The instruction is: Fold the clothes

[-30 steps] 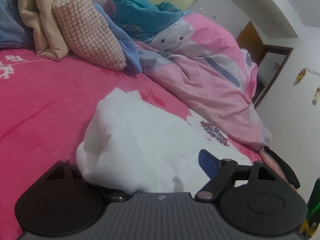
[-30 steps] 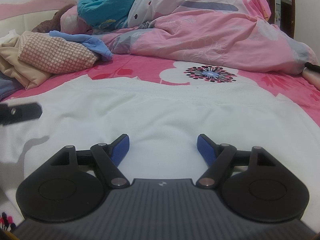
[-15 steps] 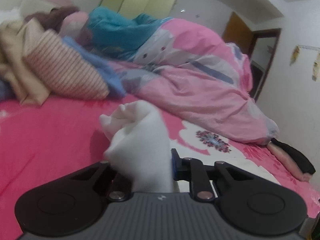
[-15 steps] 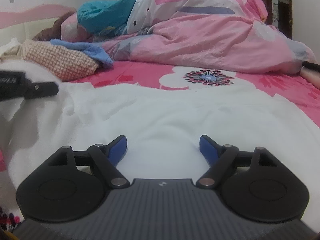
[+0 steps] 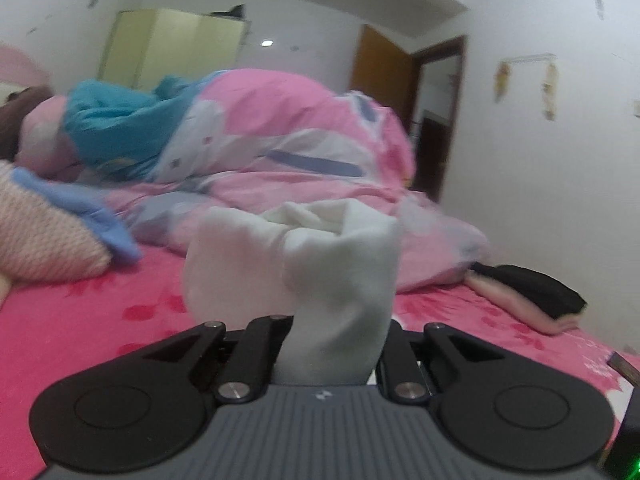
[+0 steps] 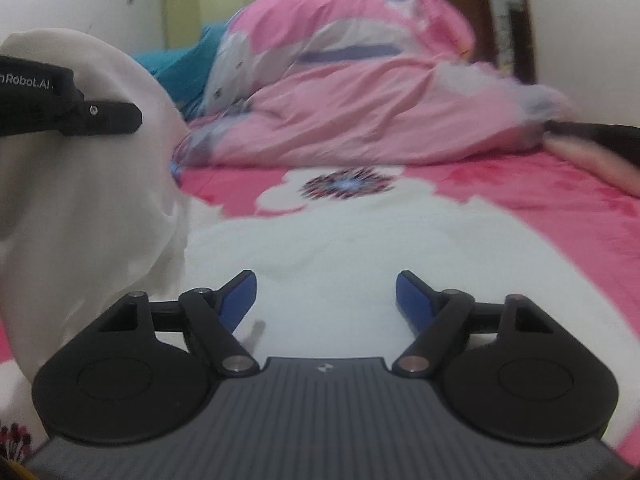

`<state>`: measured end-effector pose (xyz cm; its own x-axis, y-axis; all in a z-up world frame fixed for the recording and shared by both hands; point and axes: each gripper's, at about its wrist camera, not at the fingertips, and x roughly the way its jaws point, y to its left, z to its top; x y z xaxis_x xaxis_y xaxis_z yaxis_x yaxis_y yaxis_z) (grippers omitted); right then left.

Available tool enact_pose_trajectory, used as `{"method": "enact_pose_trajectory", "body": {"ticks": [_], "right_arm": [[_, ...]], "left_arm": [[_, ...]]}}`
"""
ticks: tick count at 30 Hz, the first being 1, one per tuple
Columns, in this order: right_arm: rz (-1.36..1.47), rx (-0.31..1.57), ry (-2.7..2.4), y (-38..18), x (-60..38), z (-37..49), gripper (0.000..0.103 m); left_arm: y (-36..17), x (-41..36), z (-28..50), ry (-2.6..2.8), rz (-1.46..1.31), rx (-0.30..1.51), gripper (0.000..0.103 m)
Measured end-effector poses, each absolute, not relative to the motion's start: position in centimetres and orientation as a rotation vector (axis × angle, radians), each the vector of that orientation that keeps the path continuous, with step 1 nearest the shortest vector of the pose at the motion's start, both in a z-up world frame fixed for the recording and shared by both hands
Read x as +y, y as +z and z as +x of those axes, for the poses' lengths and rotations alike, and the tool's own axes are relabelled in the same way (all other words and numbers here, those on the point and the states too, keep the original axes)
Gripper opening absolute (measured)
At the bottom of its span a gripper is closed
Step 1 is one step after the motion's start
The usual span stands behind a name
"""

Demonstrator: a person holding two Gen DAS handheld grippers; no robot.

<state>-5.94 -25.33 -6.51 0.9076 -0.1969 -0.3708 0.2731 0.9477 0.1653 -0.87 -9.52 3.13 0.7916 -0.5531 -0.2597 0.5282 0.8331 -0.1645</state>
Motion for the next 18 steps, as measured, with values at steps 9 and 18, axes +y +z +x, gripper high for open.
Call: {"method": "enact_pose_trajectory", "body": {"ticks": [9,18], "right_arm": [[0.503,0.156,-0.307,-6.4,-32.7,-11.8,0.063],[0.781,0.012,-0.318,-7.4,-38.1,-15.5,0.064]], "left_arm": [[1.9,-16.2,-2.3,-0.733,-0.014,0.332,0.013],[-2.4,-21.3,-3.0,-0.865,0.164,0.471,0.039]]}}
